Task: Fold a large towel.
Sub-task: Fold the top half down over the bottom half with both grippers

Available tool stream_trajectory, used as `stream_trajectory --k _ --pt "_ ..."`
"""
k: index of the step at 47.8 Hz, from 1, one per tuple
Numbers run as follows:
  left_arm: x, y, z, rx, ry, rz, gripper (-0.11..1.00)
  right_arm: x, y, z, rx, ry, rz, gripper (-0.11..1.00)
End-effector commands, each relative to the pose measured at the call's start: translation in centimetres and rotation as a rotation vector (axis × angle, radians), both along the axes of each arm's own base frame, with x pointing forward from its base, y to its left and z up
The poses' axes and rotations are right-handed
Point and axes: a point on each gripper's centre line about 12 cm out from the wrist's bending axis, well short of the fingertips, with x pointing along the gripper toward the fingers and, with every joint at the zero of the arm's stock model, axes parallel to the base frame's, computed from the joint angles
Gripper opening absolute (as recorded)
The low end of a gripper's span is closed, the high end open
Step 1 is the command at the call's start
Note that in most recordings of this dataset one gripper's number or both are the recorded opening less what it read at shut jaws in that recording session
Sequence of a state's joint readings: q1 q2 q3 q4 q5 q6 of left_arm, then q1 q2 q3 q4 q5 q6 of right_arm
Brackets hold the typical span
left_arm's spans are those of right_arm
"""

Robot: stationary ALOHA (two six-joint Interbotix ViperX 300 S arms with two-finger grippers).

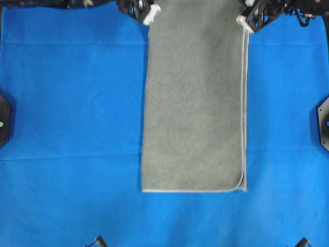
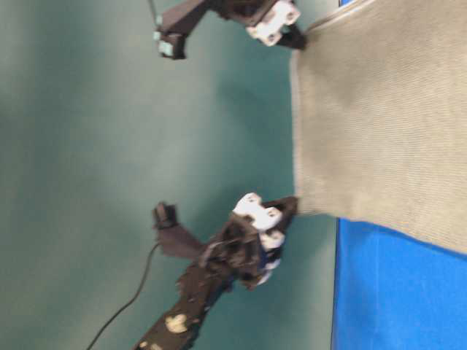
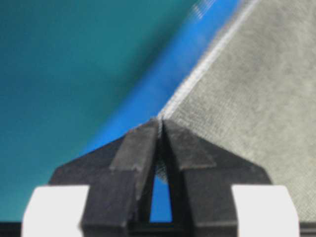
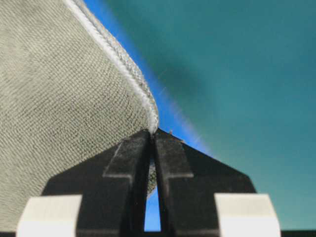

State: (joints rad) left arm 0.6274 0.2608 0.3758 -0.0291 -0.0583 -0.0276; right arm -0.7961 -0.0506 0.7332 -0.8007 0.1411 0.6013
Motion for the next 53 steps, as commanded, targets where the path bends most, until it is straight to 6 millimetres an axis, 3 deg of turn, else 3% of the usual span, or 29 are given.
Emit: stream_trajectory --k 1,6,14,29,36,45,53 --pt "-0.1 -0.2 3.8 0.042 -0.055 -0.005 0.03 0.3 -0.6 2.6 -0.050 -0.030 -0.020 0.03" --pt "-0.2 -2.9 5.9 0.043 -0.054 -0.054 0.03 0.7 1.3 3.9 -0.067 -0.030 0.007 0.03" --pt "-0.5 -8.9 8.1 0.050 -0.070 -0.169 0.03 0.2 7.0 6.0 -0.089 -0.032 0.080 0.03" --pt "-1.4 -21.3 6.1 -0.041 -0.034 -0.422 0.03 -1.7 18.8 7.6 0.021 -0.137 0.297 0.03" --pt "-0.9 -26.8 5.6 -0.135 -0.041 -0.509 0.03 -1.8 22.9 6.6 0.139 -0.101 0.382 0.03" --pt "-0.2 -31.9 4.8 -0.239 -0.016 -0.575 0.03 -0.5 27.6 3.9 0.294 -0.006 0.480 0.03" --pt "0.8 -36.3 2.3 -0.329 0.085 -0.609 0.03 0.6 30.8 2.2 0.380 0.069 0.528 0.03"
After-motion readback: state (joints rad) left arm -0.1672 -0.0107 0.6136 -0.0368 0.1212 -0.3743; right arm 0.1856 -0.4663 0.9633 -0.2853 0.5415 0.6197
